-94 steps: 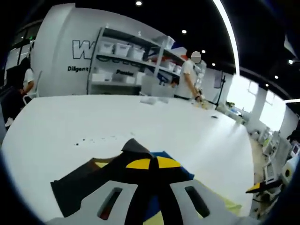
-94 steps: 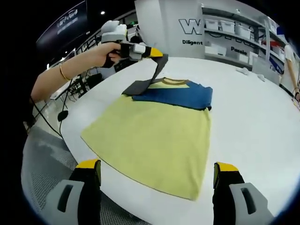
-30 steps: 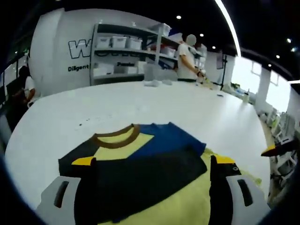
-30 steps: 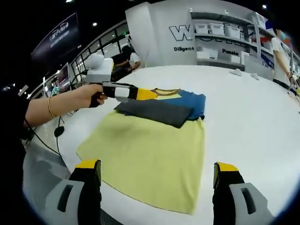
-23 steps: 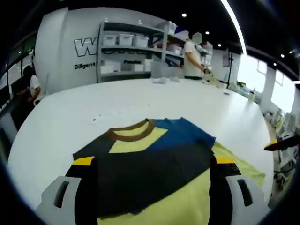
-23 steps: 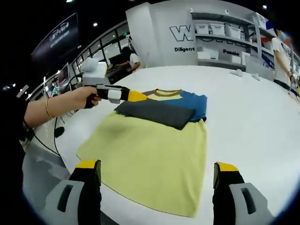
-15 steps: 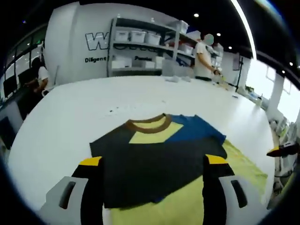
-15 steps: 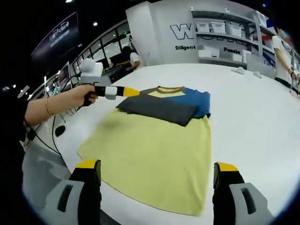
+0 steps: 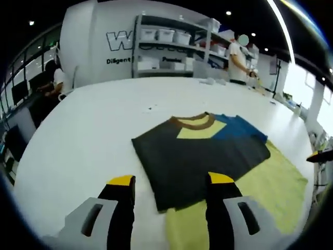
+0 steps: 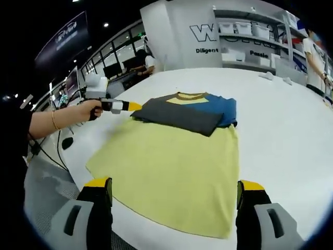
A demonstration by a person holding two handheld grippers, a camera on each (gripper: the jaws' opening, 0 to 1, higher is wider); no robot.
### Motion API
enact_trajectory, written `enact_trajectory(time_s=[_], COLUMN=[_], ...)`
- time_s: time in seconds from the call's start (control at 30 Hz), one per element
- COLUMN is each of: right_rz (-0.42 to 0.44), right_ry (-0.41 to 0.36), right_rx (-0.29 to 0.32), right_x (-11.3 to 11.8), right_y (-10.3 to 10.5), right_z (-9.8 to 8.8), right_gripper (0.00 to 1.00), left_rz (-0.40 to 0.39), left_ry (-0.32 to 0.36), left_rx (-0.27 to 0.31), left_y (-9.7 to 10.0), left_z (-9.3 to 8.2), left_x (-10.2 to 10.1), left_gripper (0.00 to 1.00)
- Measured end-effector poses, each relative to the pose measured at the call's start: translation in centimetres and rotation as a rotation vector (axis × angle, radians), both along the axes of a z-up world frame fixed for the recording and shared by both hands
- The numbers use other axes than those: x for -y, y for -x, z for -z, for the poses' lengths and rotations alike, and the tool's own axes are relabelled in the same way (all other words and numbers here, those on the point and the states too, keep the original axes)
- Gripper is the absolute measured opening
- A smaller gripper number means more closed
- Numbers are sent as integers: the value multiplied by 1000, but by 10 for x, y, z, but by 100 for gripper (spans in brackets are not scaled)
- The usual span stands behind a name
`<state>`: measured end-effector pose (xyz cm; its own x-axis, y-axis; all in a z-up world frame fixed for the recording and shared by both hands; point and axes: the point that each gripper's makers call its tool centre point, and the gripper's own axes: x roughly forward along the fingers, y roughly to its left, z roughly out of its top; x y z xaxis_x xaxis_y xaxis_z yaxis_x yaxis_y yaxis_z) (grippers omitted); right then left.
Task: Fold the garment on the visible template until the final outline fits inside the template.
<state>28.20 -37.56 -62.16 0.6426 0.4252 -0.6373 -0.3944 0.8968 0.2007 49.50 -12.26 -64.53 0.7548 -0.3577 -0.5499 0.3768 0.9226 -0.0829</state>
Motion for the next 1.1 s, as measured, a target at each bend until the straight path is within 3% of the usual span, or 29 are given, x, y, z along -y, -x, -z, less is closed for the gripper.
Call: enact_trajectory(time_s=[0.13,0.27,0.4,0.63,1.1], right_rz=[-4,2,0,8,4], right_ry=[15,11,25,32,35], right_rx=[-6,-7,-5,-5,-17], right_x=[0,0,0,3,0], right_y=[2,2,2,2,6], right_z=[2,2,3,3,6], right_gripper=[98,97,95,95,94], left_rz=[-8,-12,7,-14,-46], left_ry=[11,13,-29,-9,-47], left_rx=[-63,-63,-74,-82,-55], left_y=[8,12,16,22,26], left_z=[14,16,22,27,26], left_x=[-6,-7,-7,-8,-13], left_gripper=[36,30,21,10,5])
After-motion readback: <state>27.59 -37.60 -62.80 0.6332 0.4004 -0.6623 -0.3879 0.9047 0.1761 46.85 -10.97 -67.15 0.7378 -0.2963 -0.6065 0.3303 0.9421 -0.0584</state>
